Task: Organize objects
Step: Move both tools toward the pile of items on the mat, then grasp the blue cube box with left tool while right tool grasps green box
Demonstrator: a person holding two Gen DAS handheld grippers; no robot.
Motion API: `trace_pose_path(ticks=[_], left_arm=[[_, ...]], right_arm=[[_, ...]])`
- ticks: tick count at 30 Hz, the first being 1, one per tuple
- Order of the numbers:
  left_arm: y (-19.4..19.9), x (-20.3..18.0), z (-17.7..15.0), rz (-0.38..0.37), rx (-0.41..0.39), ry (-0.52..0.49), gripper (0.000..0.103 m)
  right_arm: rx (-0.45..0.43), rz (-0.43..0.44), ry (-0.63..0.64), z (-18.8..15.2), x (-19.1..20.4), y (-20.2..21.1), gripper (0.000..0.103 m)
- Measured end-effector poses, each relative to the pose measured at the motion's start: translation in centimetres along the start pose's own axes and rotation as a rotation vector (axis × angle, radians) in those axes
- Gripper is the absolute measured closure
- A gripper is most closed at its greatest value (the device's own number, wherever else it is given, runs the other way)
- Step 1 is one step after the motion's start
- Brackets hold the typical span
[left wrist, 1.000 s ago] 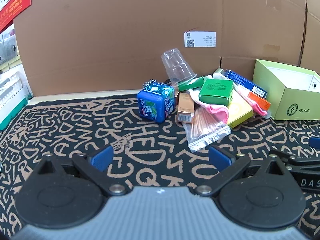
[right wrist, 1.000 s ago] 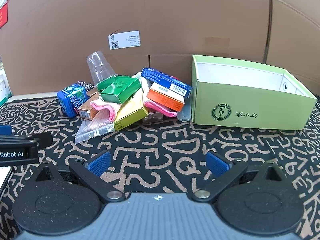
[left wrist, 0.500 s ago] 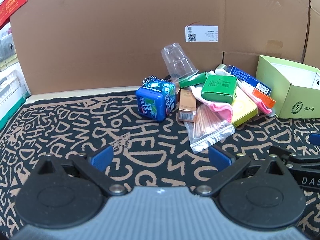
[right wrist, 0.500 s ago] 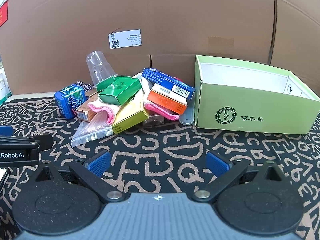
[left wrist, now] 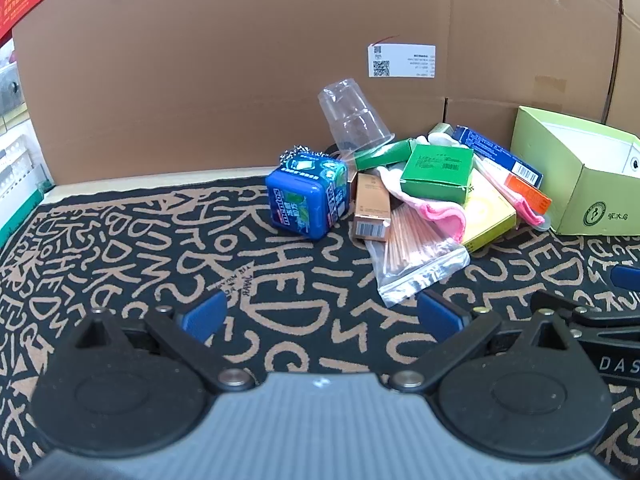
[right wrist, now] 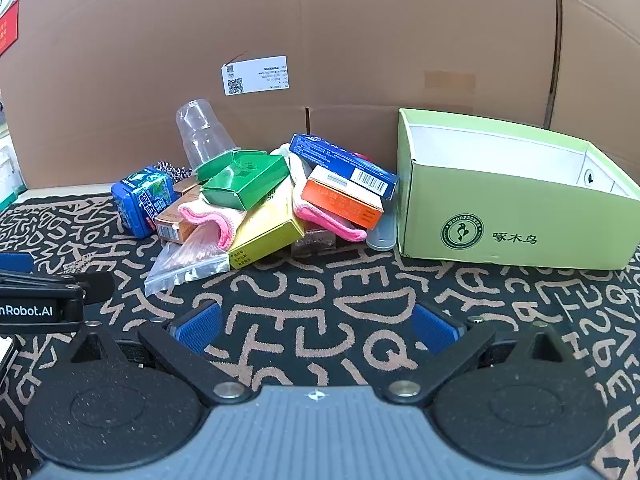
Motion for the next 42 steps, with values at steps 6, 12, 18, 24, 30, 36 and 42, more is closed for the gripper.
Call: trace_pose_path(ticks=[6, 12, 18, 24, 30, 36, 42], left_arm=[[-0.5, 0.4, 0.0, -0.009, 0.01, -0.003, 0.0], [-0.3, 1.8, 0.9, -0.038, -0.002, 0.006, 0.0], [-1.3, 3.8, 3.6, -0.108, -0.01, 0.052, 0.0], [-5.1, 3.4, 7.6, -0.155, -0.065, -0.109, 0.0], [-11.1, 3.9, 8.8, -0.18, 0.021, -0.172, 0.015], [-11.7, 4.9, 7.9, -0.284, 0.05, -0.048, 0.042], [-9.4, 3.1, 6.7, -0.25, 0.044, -0.078, 0.043]], right_arm=[[-0.022, 0.058, 0.014, 0.5, 0.8, -0.2, 0.0], [-0.063, 0.151, 0.091, 1.7, 2.7, -0.4, 0.0], [-0.207, 0.226, 0.29, 5.3, 5.3, -1.8, 0.0], [-0.227, 0.261, 0.445, 8.4, 6.9, -6.4, 0.013], [-0.162, 0.335, 0.536, 9.2, 7.6, -9.9, 0.016], [-0.192, 0.269, 0.483, 7.3, 7.5, -8.6, 0.036], [-0.203, 0.268, 0.273, 5.5, 5.1, -4.7, 0.037]])
Point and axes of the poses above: each gripper's, at about its wrist camera, not at the fingertips, and y roughly against the way its jaws point, x to its left, z to its top, the point moved 7 cm from there along -y, roughly the way its jaws point, and after that the axes turned 10 degrees about -z, right-handed, at the moved point
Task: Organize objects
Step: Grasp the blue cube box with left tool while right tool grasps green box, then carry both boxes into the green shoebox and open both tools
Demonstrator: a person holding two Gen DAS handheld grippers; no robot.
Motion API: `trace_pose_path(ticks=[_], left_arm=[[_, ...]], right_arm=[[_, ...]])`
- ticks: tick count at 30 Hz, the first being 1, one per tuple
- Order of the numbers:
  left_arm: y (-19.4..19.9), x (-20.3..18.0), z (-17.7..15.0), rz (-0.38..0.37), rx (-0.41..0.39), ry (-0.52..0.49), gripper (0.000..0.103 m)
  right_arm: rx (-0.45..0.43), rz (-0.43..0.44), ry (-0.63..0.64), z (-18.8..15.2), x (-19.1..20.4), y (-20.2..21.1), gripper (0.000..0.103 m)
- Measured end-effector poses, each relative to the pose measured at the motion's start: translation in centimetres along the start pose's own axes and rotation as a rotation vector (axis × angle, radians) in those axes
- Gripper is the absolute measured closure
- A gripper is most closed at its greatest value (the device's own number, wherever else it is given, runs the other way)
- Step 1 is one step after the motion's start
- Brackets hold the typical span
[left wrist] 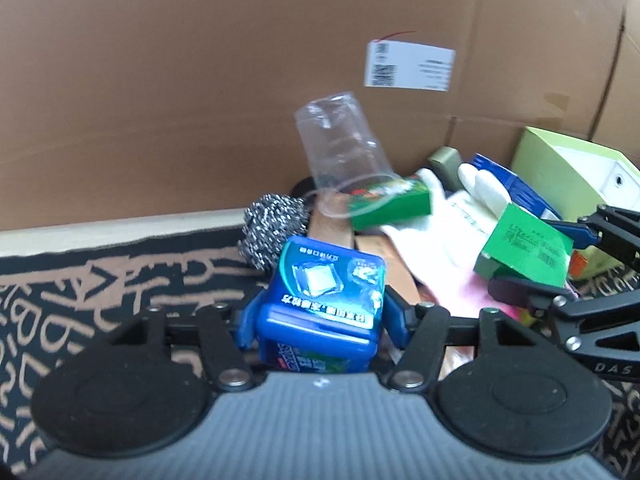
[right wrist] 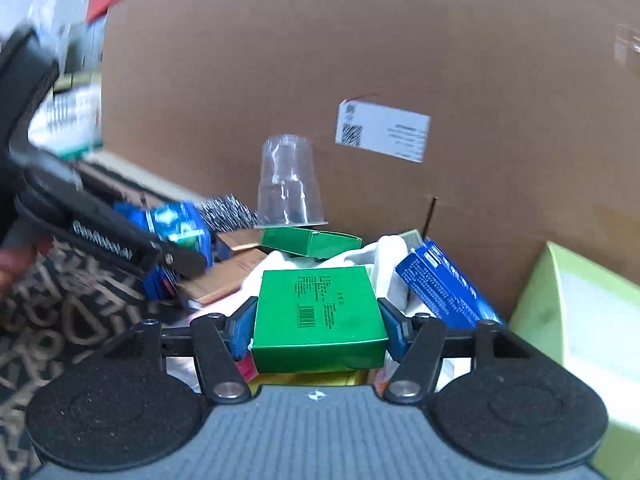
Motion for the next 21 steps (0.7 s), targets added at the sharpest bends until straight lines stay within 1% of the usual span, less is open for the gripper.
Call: trace_pose_path(ticks=[3, 6, 9, 13, 16, 21], left_arm=[[2.0, -1.5, -0.4, 0.006, -0.017, -0.014, 0.043], [3.7, -3.4, 0.1, -0.028, -0.047, -0.013, 0.043], [5.7, -6.5, 1.6, -0.103, -0.085, -0.023, 0.043], [6.7, -11.9, 3.9, -0.204, -0.122, -0.102, 0.043], [6.7, -16.1, 5.6, -0.29, -0.136, -0.144, 0.043], [5.4, -21.7, 8.8, -0.365, -0.159, -0.183, 0.043]], right_arm=[[-0.03, -0.001, -0.093, -0.3, -1.7, 2.5, 0.037], [-0.067, -0.012, -0.169, -0.6, -4.1, 5.5, 0.037], [-0.089, -0.053, -0.204, -0.9, -6.2, 7.7, 0.037], [-0.116, -0.122, -0.217, -1.0, -9.6, 10.2, 0.037], [-0.124, -0.174, -0.255, -0.8, -12.7, 11.5, 0.037], [-0.168, -0.242, -0.313, 0.8, -17.7, 13.6, 0.037]])
Point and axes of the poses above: each gripper's, at about its wrist camera, not at the fingertips, and y roughly against the way its jaws point, x to its left, z to its top, the point moved 7 cm from there along -y, roughly the way its jaws point, and after that the axes turned 10 degrees about -z, right-handed, at the moved point
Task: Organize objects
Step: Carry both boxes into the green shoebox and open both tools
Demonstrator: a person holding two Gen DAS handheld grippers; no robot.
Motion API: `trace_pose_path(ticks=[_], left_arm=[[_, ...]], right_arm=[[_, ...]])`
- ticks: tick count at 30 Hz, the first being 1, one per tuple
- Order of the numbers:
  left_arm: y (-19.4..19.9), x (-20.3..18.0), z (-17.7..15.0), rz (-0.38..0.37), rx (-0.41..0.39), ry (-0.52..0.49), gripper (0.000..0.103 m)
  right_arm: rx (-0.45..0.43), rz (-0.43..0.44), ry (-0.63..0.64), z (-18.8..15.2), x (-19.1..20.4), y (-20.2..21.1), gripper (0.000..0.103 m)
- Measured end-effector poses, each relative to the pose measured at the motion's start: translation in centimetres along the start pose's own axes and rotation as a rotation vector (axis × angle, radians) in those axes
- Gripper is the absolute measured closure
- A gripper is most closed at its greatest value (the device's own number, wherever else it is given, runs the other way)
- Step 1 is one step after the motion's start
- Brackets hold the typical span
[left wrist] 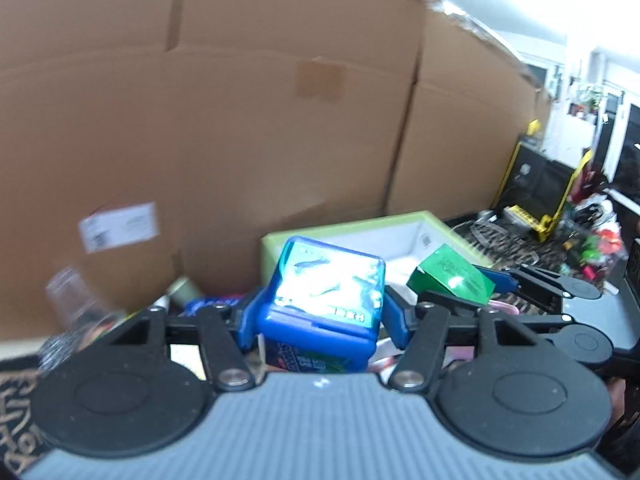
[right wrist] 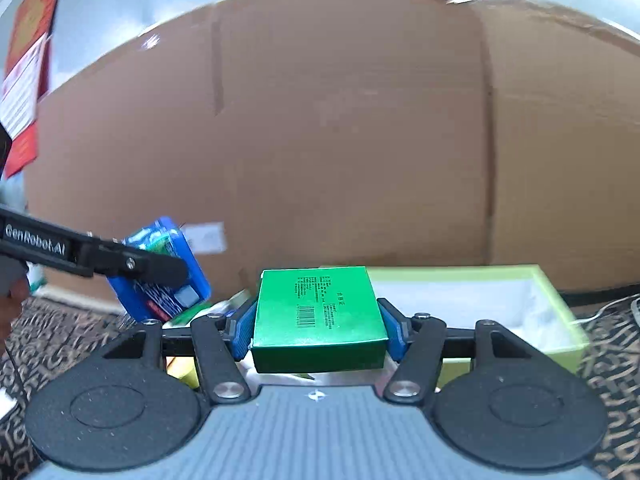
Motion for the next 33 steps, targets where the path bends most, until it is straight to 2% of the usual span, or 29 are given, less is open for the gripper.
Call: trace_pose_path(ticks=[6, 10, 13, 16, 21, 25, 29, 31, 32, 33], left_arm=[[-2.5, -2.6, 2.5, -0.028, -0.006, -0.02, 0.043], [-4.9, -2.8, 3.2, -0.037, 0.019, -0.018, 0.043], [-6.4, -2.4, 3.7, -0.029, 0.017, -0.013, 0.043], [-8.5, -1.7, 3.7, -0.006, 0.015, -0.014, 0.042], [-13.1, -0.3, 2.2, 0.021, 0.066, -0.028, 0.042], [-16.2, 0.4, 1.1, 0.026, 0.109, -0.035, 0.042], [-18.3, 1.6, 0.2, 0.027, 0.136, -0.011, 0.042], [-18.6, 1.9, 0.0, 0.031, 0.112, -0.011, 0.029], [-18.5, 2.0, -0.1, 0.036, 0.094, -0.012, 0.011], [-18.3, 2.2, -0.1, 0.046, 0.073, -0.011, 0.0]], right_arm=[[-0.061, -0.048, -0.044, 4.3, -3.7, 0.2, 0.037], [-0.101, -0.066, -0.075, 7.5, -5.1, -0.8, 0.037], [-0.115, -0.091, -0.091, 8.6, -5.8, -2.2, 0.037], [-0.076, -0.133, -0.088, 7.3, -6.8, -4.2, 0.037], [0.076, -0.203, -0.027, 2.1, -8.4, -9.0, 0.037], [0.19, -0.214, 0.011, -1.3, -9.3, -11.8, 0.037], [0.25, -0.207, 0.074, -3.0, -9.2, -13.3, 0.036], [0.281, -0.201, 0.088, -3.7, -9.1, -13.8, 0.034], [0.289, -0.2, 0.091, -4.0, -9.1, -13.8, 0.032], [0.295, -0.199, 0.096, -4.3, -9.1, -13.7, 0.027]])
Point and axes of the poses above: each gripper's, at about its wrist camera, not at the fingertips, and y roughly against the way its jaws point, x to its left, z to its top, the point moved 7 cm from there along -y, roughly the way its jaws point, and after that the axes turned 10 degrees about -z, right-handed, at the moved point
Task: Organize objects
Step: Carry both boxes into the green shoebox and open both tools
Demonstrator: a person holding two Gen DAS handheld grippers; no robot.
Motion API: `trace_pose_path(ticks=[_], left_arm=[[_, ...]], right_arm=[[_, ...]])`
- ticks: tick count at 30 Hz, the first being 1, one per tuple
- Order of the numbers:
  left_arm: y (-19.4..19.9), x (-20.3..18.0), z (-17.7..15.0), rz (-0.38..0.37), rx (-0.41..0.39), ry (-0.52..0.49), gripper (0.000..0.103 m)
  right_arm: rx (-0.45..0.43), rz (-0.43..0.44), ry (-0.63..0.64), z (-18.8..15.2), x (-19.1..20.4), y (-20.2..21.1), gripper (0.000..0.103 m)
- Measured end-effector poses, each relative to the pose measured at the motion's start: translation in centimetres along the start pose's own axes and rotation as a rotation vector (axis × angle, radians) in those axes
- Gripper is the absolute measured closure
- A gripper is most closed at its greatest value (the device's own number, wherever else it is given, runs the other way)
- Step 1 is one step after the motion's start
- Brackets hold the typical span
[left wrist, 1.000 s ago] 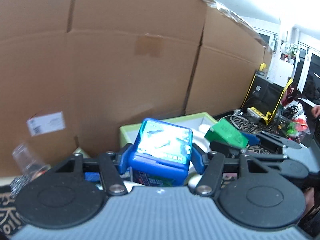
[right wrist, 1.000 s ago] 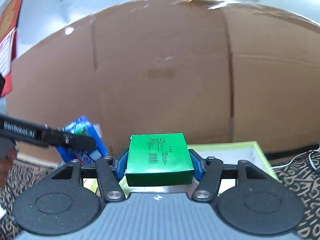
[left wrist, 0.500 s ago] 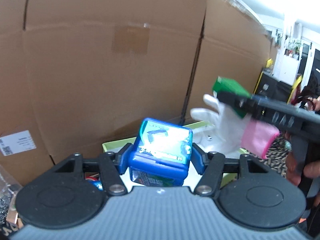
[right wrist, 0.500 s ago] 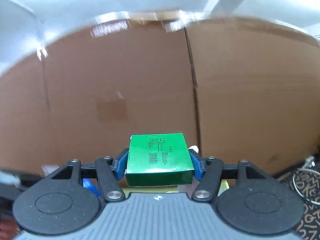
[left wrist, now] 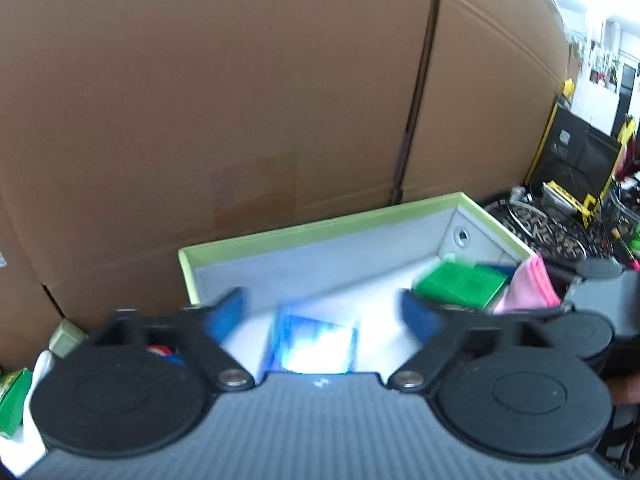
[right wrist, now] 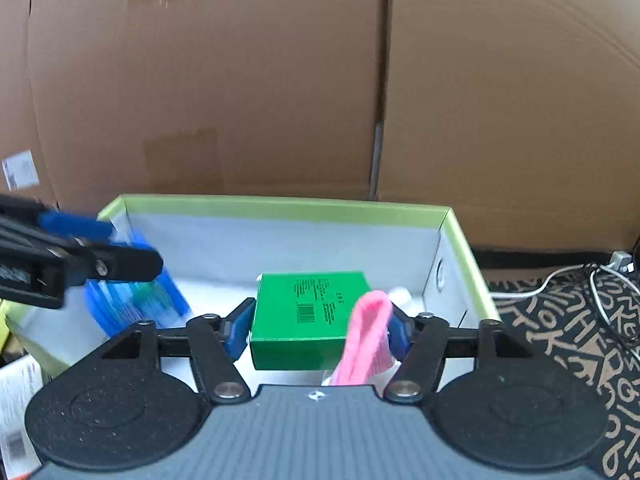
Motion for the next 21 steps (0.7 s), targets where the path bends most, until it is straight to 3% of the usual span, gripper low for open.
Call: trace_pose_path(ticks=[1, 9, 14, 21], left_arm=[[0.3, 0.0, 0.1, 0.009, -0.022, -0.001, 0.0], [1.7, -1.4, 1.0, 0.01, -0.044, -0.054, 0.0], [5.4, -2.5, 2.0, 0.002, -0.108, -0.061, 0.0], [13.8, -2.9, 2.2, 0.011, -0.198, -0.042, 0.0]], right_arm=[[0.005, -0.001, 0.009, -0.2, 0.1, 0.0, 0.02], [0.019, -0.013, 0.008, 0.1, -0.1, 0.9, 0.016], [-0.103, -0.023, -0.039, 1.5, -0.4, 5.8, 0.012], [-0.277, 0.009, -0.085, 2.4, 0.6, 14.1, 0.005]])
Point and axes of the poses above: each gripper's, at about its wrist camera, not at the fingertips, and y roughly against the way its jaws point, x to its left, z to its top, the point moved 7 cm from there along -y, roughly the way its jaws point, and after that the axes turned 10 degrees about -z, right-handed, at the moved point
